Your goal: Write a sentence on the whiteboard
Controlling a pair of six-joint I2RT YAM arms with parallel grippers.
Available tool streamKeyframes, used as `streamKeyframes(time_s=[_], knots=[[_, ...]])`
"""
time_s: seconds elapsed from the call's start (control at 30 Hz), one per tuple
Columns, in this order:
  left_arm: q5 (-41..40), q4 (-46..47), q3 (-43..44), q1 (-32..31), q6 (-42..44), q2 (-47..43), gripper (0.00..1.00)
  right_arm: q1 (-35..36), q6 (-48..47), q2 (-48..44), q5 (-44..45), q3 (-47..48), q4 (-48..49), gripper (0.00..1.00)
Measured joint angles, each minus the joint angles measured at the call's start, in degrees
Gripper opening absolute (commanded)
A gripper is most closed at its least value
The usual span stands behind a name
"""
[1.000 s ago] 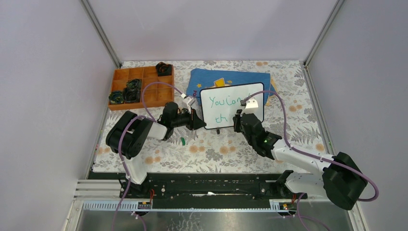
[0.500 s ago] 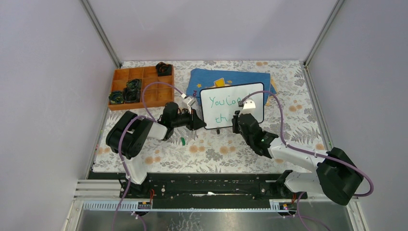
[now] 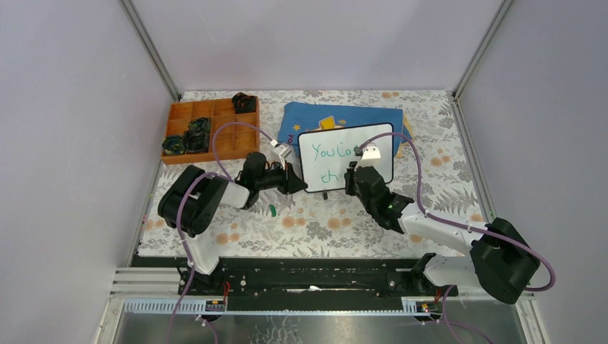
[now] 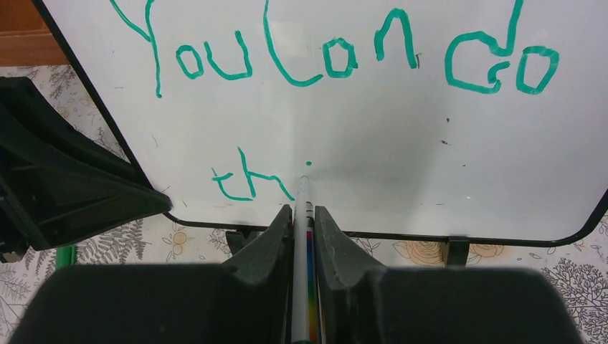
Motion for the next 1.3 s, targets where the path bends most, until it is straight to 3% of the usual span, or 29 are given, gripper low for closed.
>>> streamKeyframes(time_s=[1.3], knots=[[0.00, -0.66, 0.00, -0.33, 0.17, 0.00, 0.25, -0.31, 0.72, 0.55, -1.73, -0.61, -1.46, 0.00]])
